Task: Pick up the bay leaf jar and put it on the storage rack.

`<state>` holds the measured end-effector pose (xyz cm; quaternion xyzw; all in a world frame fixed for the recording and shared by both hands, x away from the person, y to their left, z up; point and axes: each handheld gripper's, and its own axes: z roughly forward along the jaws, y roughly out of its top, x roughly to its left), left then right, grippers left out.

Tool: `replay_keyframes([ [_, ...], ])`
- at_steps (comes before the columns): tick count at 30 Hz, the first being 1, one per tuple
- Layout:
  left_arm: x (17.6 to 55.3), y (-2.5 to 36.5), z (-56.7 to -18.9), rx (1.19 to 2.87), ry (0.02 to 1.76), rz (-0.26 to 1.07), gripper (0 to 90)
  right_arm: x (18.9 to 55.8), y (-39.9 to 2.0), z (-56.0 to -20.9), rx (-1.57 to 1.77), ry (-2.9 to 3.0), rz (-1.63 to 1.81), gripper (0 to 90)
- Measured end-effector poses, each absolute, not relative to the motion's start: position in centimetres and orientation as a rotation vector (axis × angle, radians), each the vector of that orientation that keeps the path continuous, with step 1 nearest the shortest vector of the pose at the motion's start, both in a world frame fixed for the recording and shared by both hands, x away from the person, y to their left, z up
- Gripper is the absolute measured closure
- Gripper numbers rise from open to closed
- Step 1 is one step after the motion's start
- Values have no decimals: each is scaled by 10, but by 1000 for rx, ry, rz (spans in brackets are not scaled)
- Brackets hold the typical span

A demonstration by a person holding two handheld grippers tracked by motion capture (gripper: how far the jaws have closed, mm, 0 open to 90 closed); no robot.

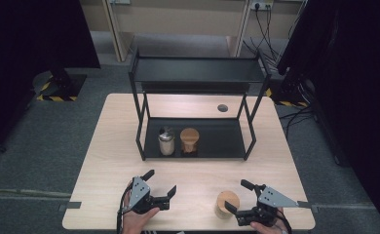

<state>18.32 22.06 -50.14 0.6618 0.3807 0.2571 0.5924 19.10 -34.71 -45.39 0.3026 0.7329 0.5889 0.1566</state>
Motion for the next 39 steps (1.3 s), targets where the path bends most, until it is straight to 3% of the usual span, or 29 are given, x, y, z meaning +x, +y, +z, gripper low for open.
replay_keyframes([
  [39,183,220,-501,1539,888,595,10,184,-328,-462,793,2209,1557,48],
])
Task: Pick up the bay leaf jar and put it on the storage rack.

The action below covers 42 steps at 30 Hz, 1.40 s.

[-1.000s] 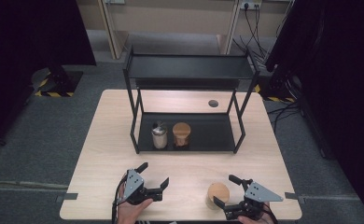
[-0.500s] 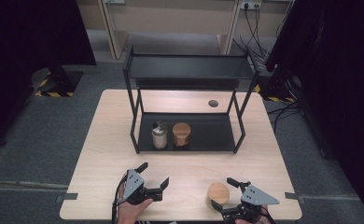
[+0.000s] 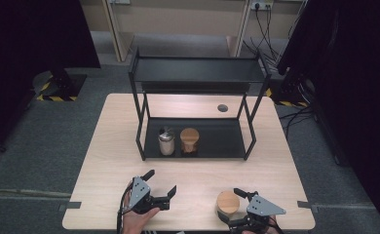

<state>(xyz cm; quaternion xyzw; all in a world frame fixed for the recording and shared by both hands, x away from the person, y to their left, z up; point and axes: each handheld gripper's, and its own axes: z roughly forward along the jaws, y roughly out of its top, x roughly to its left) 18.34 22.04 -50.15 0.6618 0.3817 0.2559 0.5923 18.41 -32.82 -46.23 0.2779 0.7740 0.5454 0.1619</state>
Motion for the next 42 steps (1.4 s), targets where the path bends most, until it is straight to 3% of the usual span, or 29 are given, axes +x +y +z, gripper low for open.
replay_keyframes([
  [13,183,220,-501,1539,887,596,10,190,-328,-465,779,2251,1521,238],
  [42,184,221,-501,1544,889,597,10,205,-325,-448,814,2184,1554,253],
])
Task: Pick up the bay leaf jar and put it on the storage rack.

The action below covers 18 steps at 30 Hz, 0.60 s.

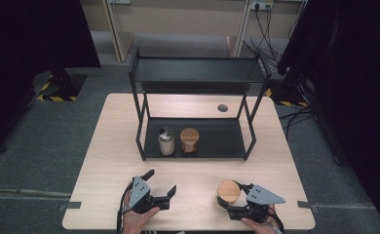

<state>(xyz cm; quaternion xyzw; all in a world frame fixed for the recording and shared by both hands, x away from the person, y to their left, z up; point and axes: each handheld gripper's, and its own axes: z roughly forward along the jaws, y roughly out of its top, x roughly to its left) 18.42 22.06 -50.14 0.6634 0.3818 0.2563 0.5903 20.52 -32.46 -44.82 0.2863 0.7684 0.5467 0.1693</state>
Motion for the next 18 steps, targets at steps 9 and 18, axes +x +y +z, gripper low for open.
replay_keyframes([
  [9,184,221,-501,1543,888,598,10,217,-321,-439,821,2160,1535,253],
  [18,185,221,-501,1541,891,597,10,234,-314,-431,831,2152,1509,253],
])
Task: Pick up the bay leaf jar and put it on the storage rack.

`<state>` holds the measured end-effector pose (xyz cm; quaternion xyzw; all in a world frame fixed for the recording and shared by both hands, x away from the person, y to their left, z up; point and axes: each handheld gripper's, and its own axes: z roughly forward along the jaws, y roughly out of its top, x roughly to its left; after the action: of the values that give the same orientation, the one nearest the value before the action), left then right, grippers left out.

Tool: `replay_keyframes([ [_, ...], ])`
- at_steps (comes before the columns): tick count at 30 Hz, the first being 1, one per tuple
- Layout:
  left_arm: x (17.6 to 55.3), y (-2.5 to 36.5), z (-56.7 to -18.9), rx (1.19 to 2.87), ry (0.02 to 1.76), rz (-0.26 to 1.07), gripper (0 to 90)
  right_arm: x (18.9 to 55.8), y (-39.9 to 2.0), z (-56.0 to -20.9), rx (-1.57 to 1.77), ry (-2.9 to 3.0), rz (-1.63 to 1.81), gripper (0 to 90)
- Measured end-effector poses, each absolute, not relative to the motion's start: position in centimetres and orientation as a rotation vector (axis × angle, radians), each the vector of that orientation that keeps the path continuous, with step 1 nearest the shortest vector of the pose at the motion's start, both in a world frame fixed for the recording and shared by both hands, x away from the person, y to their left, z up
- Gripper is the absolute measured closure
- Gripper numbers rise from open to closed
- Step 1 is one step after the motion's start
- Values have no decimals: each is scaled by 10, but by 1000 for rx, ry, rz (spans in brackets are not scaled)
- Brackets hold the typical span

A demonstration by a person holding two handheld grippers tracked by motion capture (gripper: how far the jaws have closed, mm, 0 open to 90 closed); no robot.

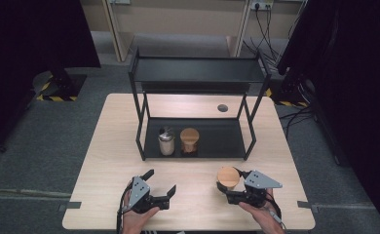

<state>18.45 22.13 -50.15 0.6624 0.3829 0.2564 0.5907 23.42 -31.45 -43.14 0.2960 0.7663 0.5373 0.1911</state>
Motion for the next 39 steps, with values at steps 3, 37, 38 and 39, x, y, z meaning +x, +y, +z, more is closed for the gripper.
replay_keyframes([
  [3,185,221,-502,1543,891,593,10,240,-313,-429,839,2147,1510,254],
  [37,185,222,-502,1542,889,594,10,306,-279,-409,936,2101,1439,254],
  [38,185,222,-502,1542,889,593,10,308,-279,-410,939,2100,1435,253],
  [39,185,222,-502,1543,888,594,10,310,-278,-410,946,2097,1430,253],
])
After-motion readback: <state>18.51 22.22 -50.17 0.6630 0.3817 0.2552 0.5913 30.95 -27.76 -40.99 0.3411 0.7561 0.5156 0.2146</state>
